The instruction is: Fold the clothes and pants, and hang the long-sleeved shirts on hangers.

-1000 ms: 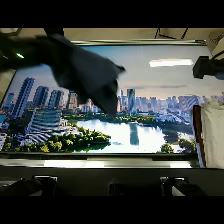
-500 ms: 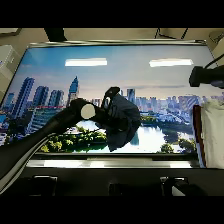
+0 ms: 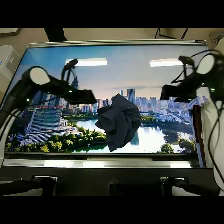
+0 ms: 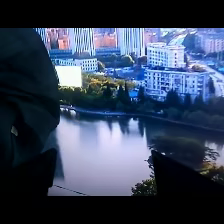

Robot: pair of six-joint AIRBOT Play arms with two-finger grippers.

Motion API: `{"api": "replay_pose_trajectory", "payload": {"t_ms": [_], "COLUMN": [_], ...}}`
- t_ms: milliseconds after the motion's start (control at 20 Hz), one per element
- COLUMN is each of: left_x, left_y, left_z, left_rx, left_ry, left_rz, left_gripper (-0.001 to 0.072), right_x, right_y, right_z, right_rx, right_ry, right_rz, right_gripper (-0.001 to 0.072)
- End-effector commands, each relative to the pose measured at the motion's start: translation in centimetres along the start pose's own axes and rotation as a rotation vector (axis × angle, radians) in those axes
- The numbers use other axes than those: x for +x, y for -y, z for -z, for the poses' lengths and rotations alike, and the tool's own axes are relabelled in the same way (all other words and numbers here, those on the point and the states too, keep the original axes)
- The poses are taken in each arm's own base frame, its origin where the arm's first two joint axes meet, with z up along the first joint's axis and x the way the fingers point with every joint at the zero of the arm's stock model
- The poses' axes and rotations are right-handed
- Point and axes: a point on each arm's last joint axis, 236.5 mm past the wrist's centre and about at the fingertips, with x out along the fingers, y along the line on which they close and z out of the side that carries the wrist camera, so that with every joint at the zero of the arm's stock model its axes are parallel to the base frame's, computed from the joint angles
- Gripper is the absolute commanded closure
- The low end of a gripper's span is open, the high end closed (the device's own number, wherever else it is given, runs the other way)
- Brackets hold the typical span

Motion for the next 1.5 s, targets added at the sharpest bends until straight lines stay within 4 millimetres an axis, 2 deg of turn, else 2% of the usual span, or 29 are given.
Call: {"api": "replay_pose_trajectory", "payload": {"t_ms": [0, 100, 150, 250, 300, 350, 550, 700, 800, 900, 950, 1100, 1250, 1350, 1400, 1450], "left_x": [0.3, 4.3, 6.5, 9.9, 11.3, 12.3, 14.8, 15.7, 16.1, 16.3, 16.1, 15.1, 14.4, 14.4, 14.3, 14.1], "left_y": [-7.5, -9.3, -9.4, -9.1, -8.9, -8.4, -6.5, -6.4, -5.9, -5.3, -5.1, -5.1, -4.9, -4.7, -4.6, -4.4], "left_z": [4.8, 7.4, 8.2, 8.8, 8.8, 8.6, 7.3, 6.8, 6.6, 7.0, 7.1, 6.5, 6.4, 6.6, 6.7, 6.7], "left_rx": [-0.171, -0.277, -0.336, -0.437, -0.472, -0.481, -0.513, -0.502, -0.497, -0.485, -0.478, -0.456, -0.452, -0.449, -0.445, -0.430], "left_ry": [-0.139, -0.148, -0.127, -0.076, -0.053, -0.039, 0.003, 0.042, 0.054, 0.039, 0.036, 0.053, 0.052, 0.043, 0.036, 0.034], "left_rz": [-0.038, -0.013, 0.026, 0.101, 0.133, 0.162, 0.230, 0.201, 0.195, 0.201, 0.206, 0.218, 0.230, 0.236, 0.241, 0.248], "left_gripper": [-0.0006, -0.0005, -0.0004, -0.0002, 0.0025, 0.0117, 0.0124, 0.0139, 0.0370, 0.0657, 0.0686, 0.0687, 0.0687, 0.0687, 0.0687, 0.0687], "right_x": [6.6, 8.8, 9.6, 10.6, 10.8, 10.8, 10.8, 10.8, 10.8, 11.0, 11.3, 13.5, 16.0, 17.6, 18.0, 18.1], "right_y": [-2.3, -3.4, -3.7, -3.9, -3.8, -3.8, -3.8, -3.9, -3.9, -3.8, -3.8, -4.4, -8.0, -9.6, -10.2, -10.7], "right_z": [1.5, 2.2, 2.5, 3.0, 3.0, 3.0, 3.1, 3.1, 3.2, 3.2, 3.3, 4.1, 5.4, 5.9, 6.0, 5.9], "right_rx": [0.043, 0.067, 0.076, 0.085, 0.085, 0.074, 0.061, 0.061, 0.061, 0.062, 0.065, 0.096, 0.104, 0.088, 0.077, 0.064], "right_ry": [-0.195, -0.278, -0.308, -0.345, -0.351, -0.349, -0.349, -0.351, -0.355, -0.358, -0.367, -0.415, -0.473, -0.483, -0.480, -0.470], "right_rz": [-0.127, -0.187, -0.205, -0.220, -0.218, -0.220, -0.223, -0.223, -0.223, -0.221, -0.221, -0.245, -0.347, -0.353, -0.352, -0.352], "right_gripper": [0.0022, 0.0023, 0.0023, 0.0024, 0.0024, 0.0024, 0.0025, 0.0025, 0.0025, 0.0025, 0.0026, 0.0027, 0.0026, 0.0029, 0.0085, 0.0334]}}
